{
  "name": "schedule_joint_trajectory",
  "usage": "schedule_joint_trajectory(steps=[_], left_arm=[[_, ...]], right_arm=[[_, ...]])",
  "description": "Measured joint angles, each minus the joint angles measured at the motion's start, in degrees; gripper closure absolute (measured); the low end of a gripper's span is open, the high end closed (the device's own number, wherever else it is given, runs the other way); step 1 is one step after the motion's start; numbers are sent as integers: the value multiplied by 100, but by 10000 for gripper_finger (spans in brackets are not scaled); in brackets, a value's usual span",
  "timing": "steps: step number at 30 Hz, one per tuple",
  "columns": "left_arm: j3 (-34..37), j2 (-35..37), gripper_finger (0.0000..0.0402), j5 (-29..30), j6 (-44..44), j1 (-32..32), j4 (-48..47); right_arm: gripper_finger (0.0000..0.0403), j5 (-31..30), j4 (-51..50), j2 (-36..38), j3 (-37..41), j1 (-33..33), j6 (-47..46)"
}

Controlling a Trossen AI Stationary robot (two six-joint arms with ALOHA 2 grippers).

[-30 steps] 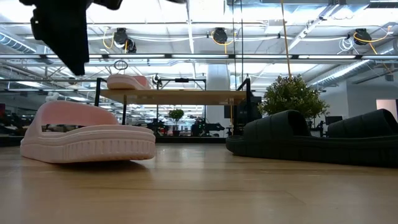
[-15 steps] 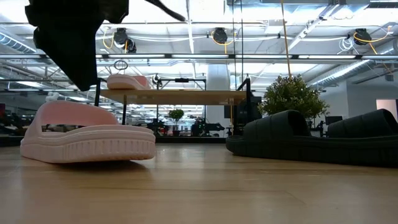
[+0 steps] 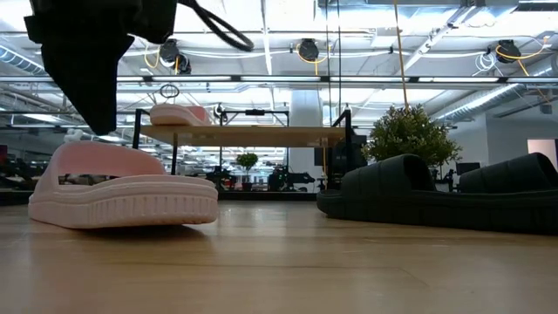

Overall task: Pick and place slides into the shelf
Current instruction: Put the pink slide on the shelf

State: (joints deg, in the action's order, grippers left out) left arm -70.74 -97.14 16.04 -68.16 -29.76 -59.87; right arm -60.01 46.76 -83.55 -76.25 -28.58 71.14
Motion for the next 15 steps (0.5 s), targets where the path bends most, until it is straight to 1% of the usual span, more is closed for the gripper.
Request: schedule_joint_trajectory(steps=[9, 15], left_arm=[[2, -251, 220, -273, -34, 24, 98], [2, -310, 220, -251, -219, 30, -87]], right_arm=[[287, 2, -2, 0, 0, 0, -97], [287, 5, -23, 0, 0, 0, -217]])
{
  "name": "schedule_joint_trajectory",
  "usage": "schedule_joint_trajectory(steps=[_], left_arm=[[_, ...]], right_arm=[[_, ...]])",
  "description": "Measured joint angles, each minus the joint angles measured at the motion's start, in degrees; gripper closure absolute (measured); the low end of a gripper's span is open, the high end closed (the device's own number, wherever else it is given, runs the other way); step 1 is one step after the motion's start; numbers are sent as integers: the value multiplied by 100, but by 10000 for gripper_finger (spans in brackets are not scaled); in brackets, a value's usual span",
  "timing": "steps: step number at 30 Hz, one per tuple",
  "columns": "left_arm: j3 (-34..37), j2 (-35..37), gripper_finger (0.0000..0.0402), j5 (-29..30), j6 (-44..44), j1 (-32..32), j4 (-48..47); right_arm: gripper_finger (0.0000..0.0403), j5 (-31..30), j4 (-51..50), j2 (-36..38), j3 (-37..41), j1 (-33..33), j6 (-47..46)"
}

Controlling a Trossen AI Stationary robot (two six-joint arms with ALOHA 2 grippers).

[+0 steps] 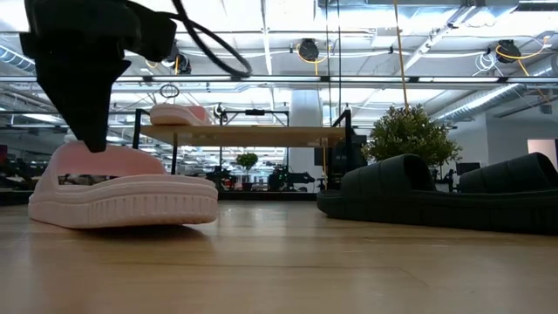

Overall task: Pick and place slides into the shelf
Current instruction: Put the pink slide on the shelf

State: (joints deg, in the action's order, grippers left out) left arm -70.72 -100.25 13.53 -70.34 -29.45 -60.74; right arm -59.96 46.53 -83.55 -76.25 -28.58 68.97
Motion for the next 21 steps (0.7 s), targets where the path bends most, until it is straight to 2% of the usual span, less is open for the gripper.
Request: schedule_joint_trajectory(steps=[5, 15, 21], left_arm=[[0, 0, 226, 112, -57, 33, -164], [0, -107, 302, -22, 366, 30, 168], [-2, -103, 307, 23, 406, 31, 176]], right_arm=[[287, 0, -10, 0, 1, 0, 1], [287, 2, -12, 0, 0, 0, -1], [287, 4, -11, 0, 0, 0, -81]])
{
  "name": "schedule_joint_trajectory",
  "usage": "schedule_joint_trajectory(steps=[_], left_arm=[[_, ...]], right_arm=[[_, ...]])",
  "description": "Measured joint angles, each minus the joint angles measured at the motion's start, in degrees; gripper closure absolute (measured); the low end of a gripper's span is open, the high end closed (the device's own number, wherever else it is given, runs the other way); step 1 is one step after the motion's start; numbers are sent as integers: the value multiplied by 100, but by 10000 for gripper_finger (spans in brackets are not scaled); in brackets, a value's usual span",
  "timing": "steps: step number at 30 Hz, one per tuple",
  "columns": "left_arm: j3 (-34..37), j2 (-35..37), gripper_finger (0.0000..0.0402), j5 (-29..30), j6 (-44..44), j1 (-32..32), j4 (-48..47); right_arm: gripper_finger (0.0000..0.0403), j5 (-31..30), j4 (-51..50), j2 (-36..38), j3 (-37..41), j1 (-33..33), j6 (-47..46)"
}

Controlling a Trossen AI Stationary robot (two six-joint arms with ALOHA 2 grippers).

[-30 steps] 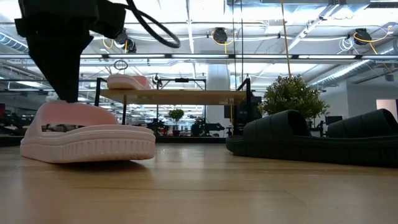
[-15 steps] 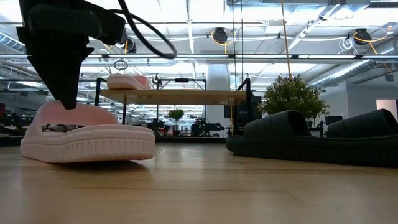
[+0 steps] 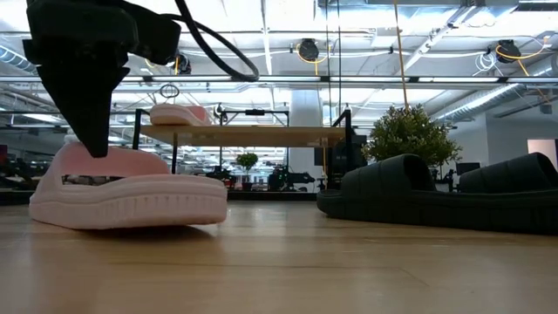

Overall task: Pick and place slides into the shelf
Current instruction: Put the pink slide on the shelf

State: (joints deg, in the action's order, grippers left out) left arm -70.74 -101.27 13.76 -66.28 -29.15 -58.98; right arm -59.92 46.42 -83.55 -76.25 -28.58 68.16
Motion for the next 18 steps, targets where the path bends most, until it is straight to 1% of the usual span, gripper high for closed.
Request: schedule_joint_trajectory(steps=[7, 18], left_arm=[[37, 1, 309, 134, -40, -7, -92], [330, 9, 309, 445, -415, 26, -124]], right_arm=[[287, 0, 1, 0, 0, 0, -1], [287, 0, -1, 0, 0, 0, -2]])
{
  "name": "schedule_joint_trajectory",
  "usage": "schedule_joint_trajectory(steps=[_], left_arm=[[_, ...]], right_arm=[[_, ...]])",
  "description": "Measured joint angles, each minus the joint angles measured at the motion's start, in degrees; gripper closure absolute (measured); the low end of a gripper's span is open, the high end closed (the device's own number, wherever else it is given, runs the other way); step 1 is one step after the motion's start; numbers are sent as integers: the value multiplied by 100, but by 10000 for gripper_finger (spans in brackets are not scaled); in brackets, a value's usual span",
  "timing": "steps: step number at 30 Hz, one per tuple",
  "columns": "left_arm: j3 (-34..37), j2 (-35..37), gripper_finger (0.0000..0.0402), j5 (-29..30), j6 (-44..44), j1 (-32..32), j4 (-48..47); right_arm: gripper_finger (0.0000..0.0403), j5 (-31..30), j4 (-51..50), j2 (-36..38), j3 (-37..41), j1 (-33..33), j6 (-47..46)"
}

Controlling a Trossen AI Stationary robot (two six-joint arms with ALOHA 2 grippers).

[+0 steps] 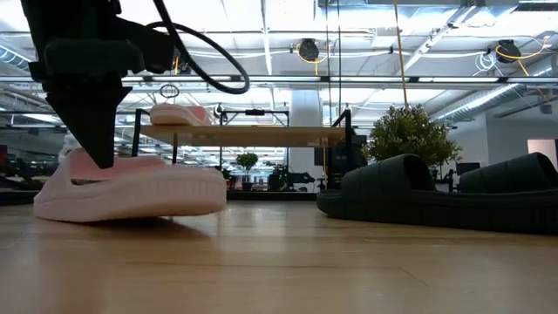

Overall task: Pick and place slides into the shelf
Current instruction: Put the pink slide on the shelf

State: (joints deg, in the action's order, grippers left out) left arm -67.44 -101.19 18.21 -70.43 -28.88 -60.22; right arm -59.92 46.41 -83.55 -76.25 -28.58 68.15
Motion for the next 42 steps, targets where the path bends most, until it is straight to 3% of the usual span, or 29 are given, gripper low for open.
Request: schedule_joint_trajectory(steps=[3, 8, 21, 25, 36, 42], left_arm=[[11, 0, 320, 105, -84, 4, -104], [-10, 0, 390, 147, 72, -7, -164], [-550, -11, 400, 148, 475, -3, -1027], [-1098, -13, 401, 309, 788, -40, -1324], [-3290, -13, 401, 1460, 1457, -214, -2944], [-4330, -13, 401, 2212, 2505, -140, -2967]], right_arm=[[287, 0, 0, 0, 0, 0, 0], [287, 0, 0, 0, 0, 2, 0], [287, 0, -1, 0, 0, 118, -56], [287, 0, 0, 0, 0, 177, -291], [287, 12, 12, 1, 0, 199, -298], [287, 76, 476, 4, 0, 203, -107]])
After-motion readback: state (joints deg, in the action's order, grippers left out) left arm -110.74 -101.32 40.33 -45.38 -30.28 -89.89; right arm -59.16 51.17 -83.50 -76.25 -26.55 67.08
